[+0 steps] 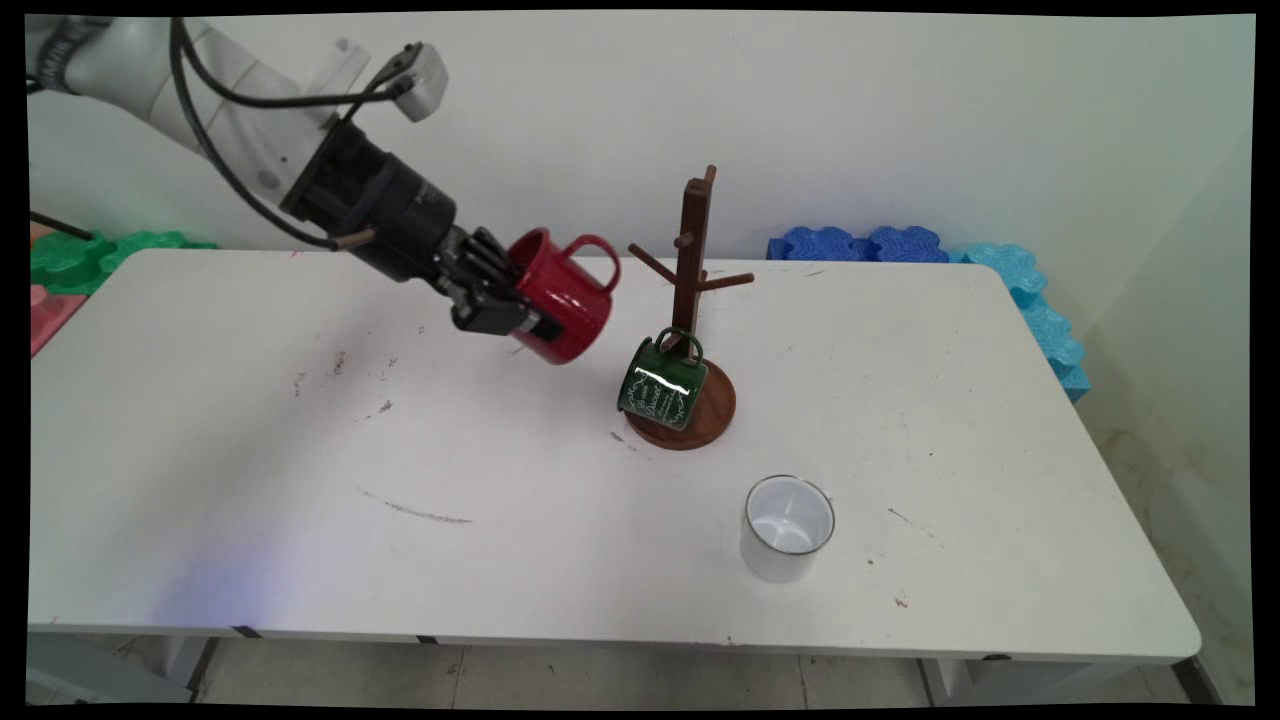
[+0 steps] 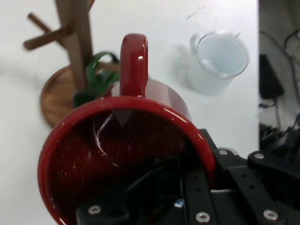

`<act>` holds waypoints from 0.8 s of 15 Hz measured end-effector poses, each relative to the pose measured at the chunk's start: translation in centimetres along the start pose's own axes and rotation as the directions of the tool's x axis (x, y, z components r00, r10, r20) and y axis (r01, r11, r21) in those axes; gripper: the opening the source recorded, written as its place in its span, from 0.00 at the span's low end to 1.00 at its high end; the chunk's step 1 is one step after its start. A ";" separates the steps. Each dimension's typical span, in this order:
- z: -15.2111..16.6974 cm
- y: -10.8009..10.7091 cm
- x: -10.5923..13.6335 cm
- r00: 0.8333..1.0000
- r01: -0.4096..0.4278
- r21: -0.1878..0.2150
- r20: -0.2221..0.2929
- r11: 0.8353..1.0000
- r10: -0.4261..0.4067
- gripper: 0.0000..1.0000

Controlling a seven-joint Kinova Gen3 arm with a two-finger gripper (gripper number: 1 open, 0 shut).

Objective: Place the picked object on the table

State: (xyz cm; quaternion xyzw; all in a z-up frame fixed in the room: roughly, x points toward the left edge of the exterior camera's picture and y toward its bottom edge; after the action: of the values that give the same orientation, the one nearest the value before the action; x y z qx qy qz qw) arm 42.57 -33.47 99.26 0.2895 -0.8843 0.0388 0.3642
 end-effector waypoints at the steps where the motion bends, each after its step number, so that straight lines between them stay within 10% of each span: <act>1: -0.2 -0.2 -0.3 1.000 -0.008 0.015 0.013 1.000 0.007 0.00; 12: 0.0 -3.0 -3.2 0.983 -0.135 0.147 0.147 0.980 0.113 0.00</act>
State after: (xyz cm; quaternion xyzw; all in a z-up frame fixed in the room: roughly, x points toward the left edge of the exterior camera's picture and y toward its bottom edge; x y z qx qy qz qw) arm 46.00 -34.36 96.65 0.2632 -0.9180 0.1106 0.2753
